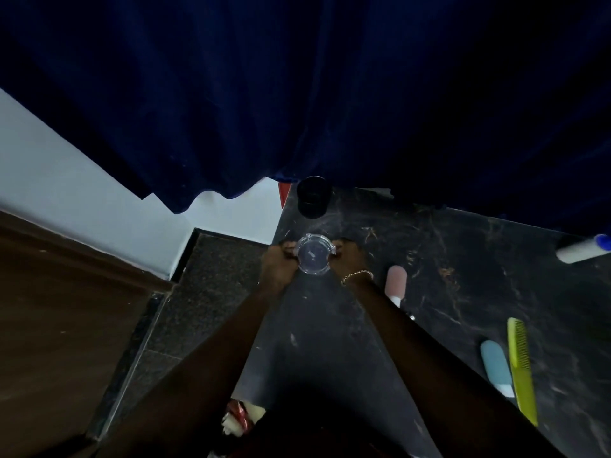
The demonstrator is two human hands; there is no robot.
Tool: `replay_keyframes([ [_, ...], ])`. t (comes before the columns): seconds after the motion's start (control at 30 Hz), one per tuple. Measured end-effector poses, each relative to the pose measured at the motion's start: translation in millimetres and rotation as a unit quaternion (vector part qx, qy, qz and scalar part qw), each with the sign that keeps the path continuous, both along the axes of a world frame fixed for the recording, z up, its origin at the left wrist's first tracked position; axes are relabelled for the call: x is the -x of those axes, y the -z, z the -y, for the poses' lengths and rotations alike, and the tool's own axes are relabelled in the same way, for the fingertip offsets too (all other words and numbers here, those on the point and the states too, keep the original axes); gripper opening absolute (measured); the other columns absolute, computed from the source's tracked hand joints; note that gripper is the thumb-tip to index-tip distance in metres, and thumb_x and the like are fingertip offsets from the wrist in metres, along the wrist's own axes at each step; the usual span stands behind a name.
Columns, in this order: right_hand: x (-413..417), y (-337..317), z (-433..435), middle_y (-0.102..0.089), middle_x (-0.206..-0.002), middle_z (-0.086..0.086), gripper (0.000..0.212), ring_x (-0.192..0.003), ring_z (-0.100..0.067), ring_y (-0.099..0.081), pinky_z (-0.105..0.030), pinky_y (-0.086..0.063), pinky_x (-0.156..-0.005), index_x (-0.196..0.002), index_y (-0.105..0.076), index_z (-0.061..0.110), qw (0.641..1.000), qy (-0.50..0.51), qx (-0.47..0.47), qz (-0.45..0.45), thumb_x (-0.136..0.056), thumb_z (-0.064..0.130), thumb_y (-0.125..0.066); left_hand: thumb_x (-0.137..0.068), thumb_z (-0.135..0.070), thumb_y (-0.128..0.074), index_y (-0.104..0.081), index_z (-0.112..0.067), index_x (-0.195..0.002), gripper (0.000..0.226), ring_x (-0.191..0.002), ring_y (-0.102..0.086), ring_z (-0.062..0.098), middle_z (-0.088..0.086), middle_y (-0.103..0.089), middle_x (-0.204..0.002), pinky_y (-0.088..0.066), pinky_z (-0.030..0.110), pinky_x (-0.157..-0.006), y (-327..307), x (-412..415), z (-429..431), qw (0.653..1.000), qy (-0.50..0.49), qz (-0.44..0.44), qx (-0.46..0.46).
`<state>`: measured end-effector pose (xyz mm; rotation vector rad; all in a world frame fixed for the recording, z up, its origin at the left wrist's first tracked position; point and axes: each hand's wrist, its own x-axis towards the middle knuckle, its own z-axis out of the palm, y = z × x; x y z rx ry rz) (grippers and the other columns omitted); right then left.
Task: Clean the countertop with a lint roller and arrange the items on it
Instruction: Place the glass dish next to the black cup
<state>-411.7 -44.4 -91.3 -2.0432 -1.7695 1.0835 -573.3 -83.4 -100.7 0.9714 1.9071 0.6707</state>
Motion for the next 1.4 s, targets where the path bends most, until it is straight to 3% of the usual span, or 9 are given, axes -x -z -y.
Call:
replay_keyframes([
  [0.2,24.4,14.9,-27.5,-0.073,-0.103,-0.019,0.025,-0.098,-0.036,-0.068,-0.033,-0.052,-0.082,-0.097,-0.071,0.002,0.999,-0.043,0.014,0.020,-0.077,0.000,-0.057,-0.084,-0.004,-0.075,-0.073,0.001,-0.119,0.035,-0.112,-0.070,0.036,0.022,-0.074,-0.116,-0.055,0.048,-0.102,17.8,19.4,-25.2,1.000,-0.014,0.011,0.012],
  [0.3,32.4,22.7,-35.8,-0.073,-0.104,-0.018,0.026,-0.098,-0.035,-0.068,-0.037,-0.056,-0.084,-0.099,-0.070,0.003,0.998,-0.062,0.023,0.023,-0.077,0.000,-0.057,-0.084,0.001,-0.073,-0.074,0.003,-0.114,0.030,-0.112,-0.070,0.038,0.023,-0.075,-0.113,-0.054,0.051,-0.101,24.6,28.2,-31.3,1.000,-0.008,0.024,0.000],
  [0.73,47.0,40.4,-49.3,-0.072,-0.109,-0.020,0.026,-0.102,-0.035,-0.068,-0.037,-0.055,-0.084,-0.103,-0.070,-0.001,0.997,-0.070,0.016,0.016,-0.080,0.000,-0.058,-0.089,-0.001,-0.071,-0.075,0.004,-0.113,0.024,-0.107,-0.070,0.037,0.022,-0.075,-0.112,-0.056,0.045,-0.098,37.4,43.1,-42.7,0.999,0.044,-0.017,-0.010],
  [1.0,47.2,45.8,-48.5,-0.074,-0.098,-0.021,0.017,-0.093,-0.034,-0.070,-0.024,-0.043,-0.070,-0.092,-0.071,-0.002,0.999,-0.035,0.012,-0.009,-0.078,-0.002,-0.060,-0.083,0.007,-0.072,-0.077,0.005,-0.106,0.024,-0.091,-0.067,0.023,0.023,-0.076,-0.104,-0.043,0.016,-0.073,36.5,40.5,-39.8,0.999,0.020,-0.012,-0.037],
  [1.2,46.5,48.3,-47.2,-0.074,-0.100,-0.021,0.021,-0.095,-0.033,-0.070,-0.022,-0.043,-0.071,-0.096,-0.071,-0.002,0.999,-0.029,0.013,-0.029,-0.078,-0.004,-0.060,-0.084,0.005,-0.072,-0.077,0.002,-0.106,0.024,-0.090,-0.066,0.021,0.021,-0.077,-0.103,-0.048,0.025,-0.080,38.4,40.5,-38.9,1.000,0.008,0.005,-0.026],
  [1.4,46.8,47.8,-48.4,-0.071,-0.111,-0.021,0.031,-0.105,-0.034,-0.067,-0.031,-0.052,-0.086,-0.106,-0.069,-0.003,0.997,-0.069,0.022,0.001,-0.079,-0.006,-0.055,-0.082,0.007,-0.069,-0.078,0.000,-0.106,0.026,-0.098,-0.071,0.029,0.019,-0.078,-0.102,-0.051,0.027,-0.084,37.6,38.8,-37.6,1.000,0.007,0.014,-0.018],
])
